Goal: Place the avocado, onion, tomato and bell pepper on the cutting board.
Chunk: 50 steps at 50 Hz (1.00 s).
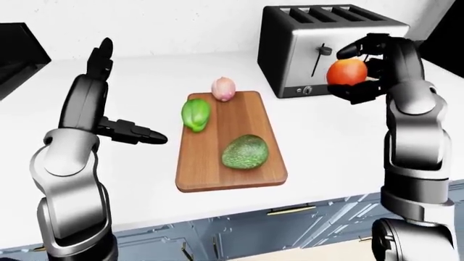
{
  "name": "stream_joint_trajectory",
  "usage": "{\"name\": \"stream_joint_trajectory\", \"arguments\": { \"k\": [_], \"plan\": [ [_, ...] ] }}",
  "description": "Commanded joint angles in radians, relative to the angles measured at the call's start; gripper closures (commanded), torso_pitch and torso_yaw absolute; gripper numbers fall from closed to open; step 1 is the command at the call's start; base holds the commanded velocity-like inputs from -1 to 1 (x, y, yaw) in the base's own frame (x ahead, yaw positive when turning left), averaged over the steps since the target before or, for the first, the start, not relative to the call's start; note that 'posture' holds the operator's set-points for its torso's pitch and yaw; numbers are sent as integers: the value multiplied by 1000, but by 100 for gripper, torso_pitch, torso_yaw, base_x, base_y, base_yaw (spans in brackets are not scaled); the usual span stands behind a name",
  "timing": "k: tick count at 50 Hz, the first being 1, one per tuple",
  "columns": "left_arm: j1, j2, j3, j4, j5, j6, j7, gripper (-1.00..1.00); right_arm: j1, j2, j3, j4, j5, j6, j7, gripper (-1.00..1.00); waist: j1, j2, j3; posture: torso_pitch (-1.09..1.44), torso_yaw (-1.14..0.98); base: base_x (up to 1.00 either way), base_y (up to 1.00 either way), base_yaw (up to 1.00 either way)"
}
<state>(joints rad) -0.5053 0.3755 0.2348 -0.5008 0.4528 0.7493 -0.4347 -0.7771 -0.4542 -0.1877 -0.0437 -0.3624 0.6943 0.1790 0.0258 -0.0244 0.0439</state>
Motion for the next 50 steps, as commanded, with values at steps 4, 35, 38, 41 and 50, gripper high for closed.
{"name": "stream_joint_trajectory", "arguments": {
  "k": [4,35,38,41,50],
  "plan": [
    [-34,11,2,-24,6,-23,12,-100,-36,20,7,-99,-6,35,57,52,-3,5,-25,0,0,0,0,0],
    [8,3,17,-47,-1,-33,20,-100,-181,314,170,74,-61,-92,81,54,-23,42,-31,0,0,0,0,0],
    [1,4,15,-44,1,-30,20,-100,-190,324,173,95,-59,-104,77,53,-23,43,-31,0,0,0,0,0],
    [1,4,14,-43,1,-32,18,-100,-188,337,181,120,-59,-126,71,53,-24,44,-31,0,0,0,0,0],
    [-2,10,19,-49,-2,-25,13,-100,-165,366,196,151,-64,-157,64,52,-25,46,-32,0,0,0,0,0]
  ]
}}
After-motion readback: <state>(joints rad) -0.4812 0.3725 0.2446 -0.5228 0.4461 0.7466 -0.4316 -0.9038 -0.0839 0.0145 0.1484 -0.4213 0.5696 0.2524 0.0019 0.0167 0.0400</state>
